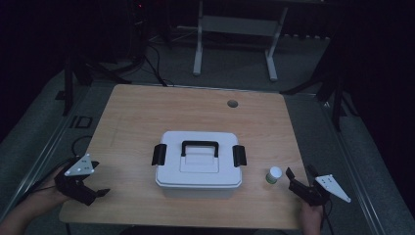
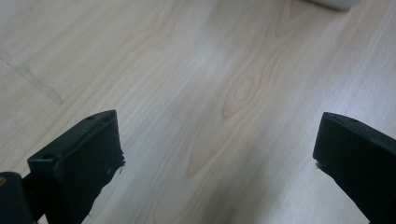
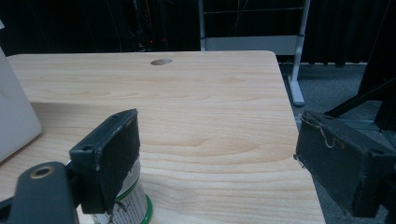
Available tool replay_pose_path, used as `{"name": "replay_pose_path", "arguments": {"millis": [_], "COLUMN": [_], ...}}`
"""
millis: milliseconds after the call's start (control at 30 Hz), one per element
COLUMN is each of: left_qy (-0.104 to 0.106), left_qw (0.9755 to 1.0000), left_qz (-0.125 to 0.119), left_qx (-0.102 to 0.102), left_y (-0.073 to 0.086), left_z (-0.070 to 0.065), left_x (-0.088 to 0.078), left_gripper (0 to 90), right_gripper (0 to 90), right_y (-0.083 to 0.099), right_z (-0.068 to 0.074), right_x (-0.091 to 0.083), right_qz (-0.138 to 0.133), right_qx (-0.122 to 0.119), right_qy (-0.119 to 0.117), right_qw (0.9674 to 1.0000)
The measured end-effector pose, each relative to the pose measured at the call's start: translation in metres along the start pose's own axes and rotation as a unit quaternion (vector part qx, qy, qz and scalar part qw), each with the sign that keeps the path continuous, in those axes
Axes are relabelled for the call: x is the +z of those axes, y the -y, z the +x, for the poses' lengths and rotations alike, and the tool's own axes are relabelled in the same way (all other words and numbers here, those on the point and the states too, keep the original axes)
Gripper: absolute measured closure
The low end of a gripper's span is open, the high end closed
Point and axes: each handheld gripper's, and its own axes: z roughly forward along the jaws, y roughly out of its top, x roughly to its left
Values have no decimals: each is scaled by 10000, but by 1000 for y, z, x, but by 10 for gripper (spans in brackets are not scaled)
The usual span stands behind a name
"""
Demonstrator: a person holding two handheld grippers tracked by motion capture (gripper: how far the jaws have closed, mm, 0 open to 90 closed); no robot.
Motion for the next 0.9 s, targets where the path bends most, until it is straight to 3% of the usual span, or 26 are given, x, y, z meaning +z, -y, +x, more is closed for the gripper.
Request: {"name": "replay_pose_path", "arguments": {"millis": [33,167,267,300,333,367,433,467,533,700,833,900], "left_qy": [75,348,564,564,645,650,688,736,735,796,782,790], "left_qw": [9997,9964,9889,9889,9819,9772,9689,9663,9611,9532,9427,9415], "left_qz": [232,765,1324,1324,1724,1965,2317,2414,2604,2834,3125,3154], "left_qx": [-36,106,358,358,449,466,524,510,550,688,867,889], "left_y": [-5,-18,-29,-29,-35,-39,-43,-44,-50,-65,-76,-78], "left_z": [0,-2,-7,-7,-9,-10,-12,-12,-13,-16,-19,-19], "left_x": [1,1,3,3,7,9,11,12,11,8,6,6], "left_gripper": [6,7,35,35,35,35,35,35,35,35,35,35], "right_gripper": [132,132,132,132,132,132,132,132,131,132,132,132], "right_y": [0,0,0,0,0,0,0,0,0,0,0,0], "right_z": [0,0,0,0,0,0,0,0,0,0,0,0], "right_x": [0,0,0,0,0,0,0,0,0,0,0,0], "right_qz": [-6,-3,4,4,7,5,3,2,8,13,13,16], "right_qx": [-6,5,9,9,6,-1,3,8,4,10,11,11], "right_qy": [-4,-3,4,4,6,9,6,2,5,3,5,3], "right_qw": [10000,10000,10000,10000,10000,10000,10000,10000,10000,10000,10000,10000]}}
